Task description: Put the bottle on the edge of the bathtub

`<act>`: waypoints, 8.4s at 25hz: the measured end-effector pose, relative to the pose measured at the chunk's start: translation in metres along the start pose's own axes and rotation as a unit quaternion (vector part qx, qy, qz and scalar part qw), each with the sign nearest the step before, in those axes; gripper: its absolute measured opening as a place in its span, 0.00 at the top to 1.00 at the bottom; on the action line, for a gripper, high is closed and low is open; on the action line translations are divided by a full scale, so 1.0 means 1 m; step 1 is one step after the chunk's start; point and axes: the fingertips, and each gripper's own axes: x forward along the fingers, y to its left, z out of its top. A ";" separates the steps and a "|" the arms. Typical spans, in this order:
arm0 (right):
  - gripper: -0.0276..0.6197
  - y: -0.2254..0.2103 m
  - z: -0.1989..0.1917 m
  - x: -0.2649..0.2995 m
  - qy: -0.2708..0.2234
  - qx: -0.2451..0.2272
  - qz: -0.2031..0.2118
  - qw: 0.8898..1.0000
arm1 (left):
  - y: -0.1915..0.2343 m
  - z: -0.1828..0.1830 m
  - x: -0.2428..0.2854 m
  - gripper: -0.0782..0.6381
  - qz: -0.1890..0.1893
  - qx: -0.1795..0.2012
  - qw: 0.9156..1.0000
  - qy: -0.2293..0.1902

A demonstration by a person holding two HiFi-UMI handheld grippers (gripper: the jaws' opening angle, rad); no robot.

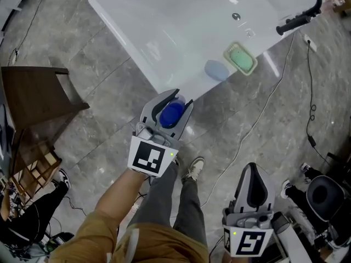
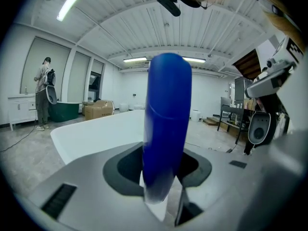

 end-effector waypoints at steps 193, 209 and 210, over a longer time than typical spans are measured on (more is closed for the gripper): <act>0.95 -0.050 0.222 -0.211 -0.205 -0.024 0.009 0.978 | -0.048 0.319 -0.379 0.88 0.223 0.031 0.957 -0.184; 0.95 -0.047 0.230 -0.215 -0.205 -0.032 0.003 0.978 | -0.048 0.318 -0.377 0.88 0.209 0.033 0.960 -0.184; 0.95 -0.047 0.229 -0.215 -0.206 -0.032 0.001 0.978 | -0.047 0.316 -0.378 0.88 0.211 0.032 0.960 -0.183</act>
